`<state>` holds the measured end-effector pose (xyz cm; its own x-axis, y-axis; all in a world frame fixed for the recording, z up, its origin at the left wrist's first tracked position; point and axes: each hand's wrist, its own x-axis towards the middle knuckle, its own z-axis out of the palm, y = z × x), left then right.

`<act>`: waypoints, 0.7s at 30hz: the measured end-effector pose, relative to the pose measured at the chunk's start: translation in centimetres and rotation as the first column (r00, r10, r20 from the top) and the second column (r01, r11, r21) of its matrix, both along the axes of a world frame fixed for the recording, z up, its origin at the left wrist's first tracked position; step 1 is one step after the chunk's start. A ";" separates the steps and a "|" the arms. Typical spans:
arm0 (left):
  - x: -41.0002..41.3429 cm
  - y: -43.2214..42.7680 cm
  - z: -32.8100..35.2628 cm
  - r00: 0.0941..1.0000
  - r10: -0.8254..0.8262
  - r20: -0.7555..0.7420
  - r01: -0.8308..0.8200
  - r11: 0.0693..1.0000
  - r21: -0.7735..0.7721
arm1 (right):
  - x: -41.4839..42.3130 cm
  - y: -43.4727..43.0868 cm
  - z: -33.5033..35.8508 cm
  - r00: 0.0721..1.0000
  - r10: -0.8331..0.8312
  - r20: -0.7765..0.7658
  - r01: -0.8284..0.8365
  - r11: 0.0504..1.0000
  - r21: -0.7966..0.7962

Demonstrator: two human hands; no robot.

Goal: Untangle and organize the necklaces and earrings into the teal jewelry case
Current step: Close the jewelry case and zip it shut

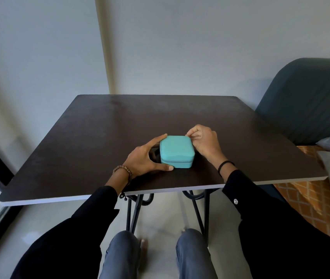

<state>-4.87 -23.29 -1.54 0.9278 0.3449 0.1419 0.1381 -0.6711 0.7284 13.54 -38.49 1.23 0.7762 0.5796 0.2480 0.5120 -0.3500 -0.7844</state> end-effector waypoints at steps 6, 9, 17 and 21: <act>-0.7 -1.5 0.7 0.993 0.120 0.008 -0.120 0.992 -0.044 | -2.5 -1.7 -0.9 0.981 -0.159 -0.108 0.159 0.987 -0.004; -1.2 -2.2 0.7 0.990 0.143 0.019 -0.142 0.989 -0.037 | -3.9 -2.4 -1.0 0.980 -0.150 -0.130 0.143 0.988 -0.064; -2.1 -0.8 0.2 0.965 0.247 0.086 -0.239 0.966 -0.100 | -5.0 0.5 -1.5 0.964 -0.063 -0.258 0.077 0.996 0.047; -1.7 3.2 0.4 0.939 0.333 0.090 -0.325 0.941 -0.090 | -5.1 5.4 -1.3 0.954 0.051 -0.297 -0.011 0.991 0.134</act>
<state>-6.58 -20.05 -1.17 0.7427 0.6412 0.1929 0.2643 -0.5454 0.7954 8.48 -33.14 -0.03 0.8082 0.5832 0.0818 0.2562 -0.2231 -0.9405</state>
